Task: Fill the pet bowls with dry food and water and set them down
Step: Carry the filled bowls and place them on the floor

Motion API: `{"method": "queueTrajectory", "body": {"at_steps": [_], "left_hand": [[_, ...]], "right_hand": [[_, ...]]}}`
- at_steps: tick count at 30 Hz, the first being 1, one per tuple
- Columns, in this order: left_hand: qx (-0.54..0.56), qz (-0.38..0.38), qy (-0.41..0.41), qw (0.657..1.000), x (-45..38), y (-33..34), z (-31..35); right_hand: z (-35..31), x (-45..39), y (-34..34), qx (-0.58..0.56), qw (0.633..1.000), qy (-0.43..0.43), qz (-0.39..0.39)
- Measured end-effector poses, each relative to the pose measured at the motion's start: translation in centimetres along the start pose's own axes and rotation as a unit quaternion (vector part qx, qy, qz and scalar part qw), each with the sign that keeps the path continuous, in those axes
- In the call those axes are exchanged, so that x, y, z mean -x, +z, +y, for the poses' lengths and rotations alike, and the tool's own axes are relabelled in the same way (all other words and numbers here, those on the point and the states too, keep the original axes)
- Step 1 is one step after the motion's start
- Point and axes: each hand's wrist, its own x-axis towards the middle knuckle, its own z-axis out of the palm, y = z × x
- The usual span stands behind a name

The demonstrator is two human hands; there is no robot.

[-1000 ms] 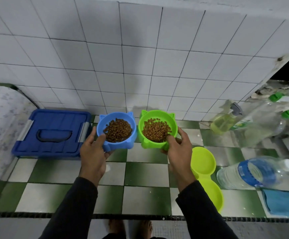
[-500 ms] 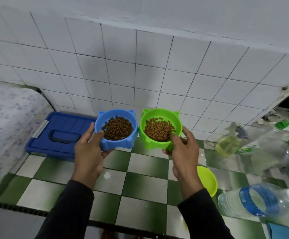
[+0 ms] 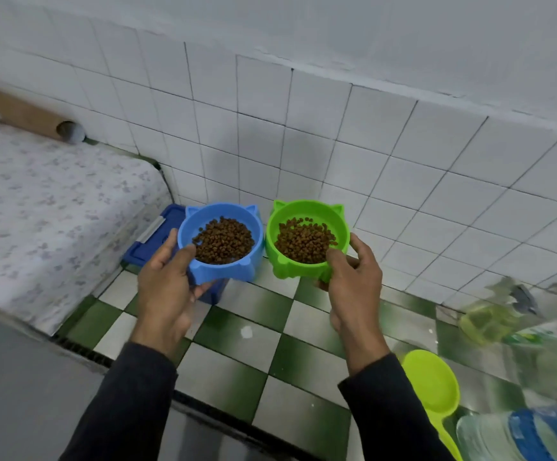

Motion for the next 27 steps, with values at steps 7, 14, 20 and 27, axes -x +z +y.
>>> {"method": "queueTrajectory", "body": {"at_steps": [7,14,20,27], "left_hand": [[0.01,0.059,0.033,0.998,0.1,-8.3,5.1],[0.035,0.142,0.066,0.987,0.1,-18.7,11.5],[0.038,0.188,0.092,0.977,0.5,-28.1,16.0],[0.05,0.262,0.134,0.954,1.9,-38.8,20.1]], "right_hand": [[1.3,4.6,8.4,0.02,0.998,-0.005,-0.066],[3.3,11.0,18.9,0.027,0.991,-0.001,-0.129],[6.0,16.8,27.6,0.029,0.982,0.012,-0.185],[8.7,24.3,37.1,0.031,0.958,0.031,-0.283]]}}
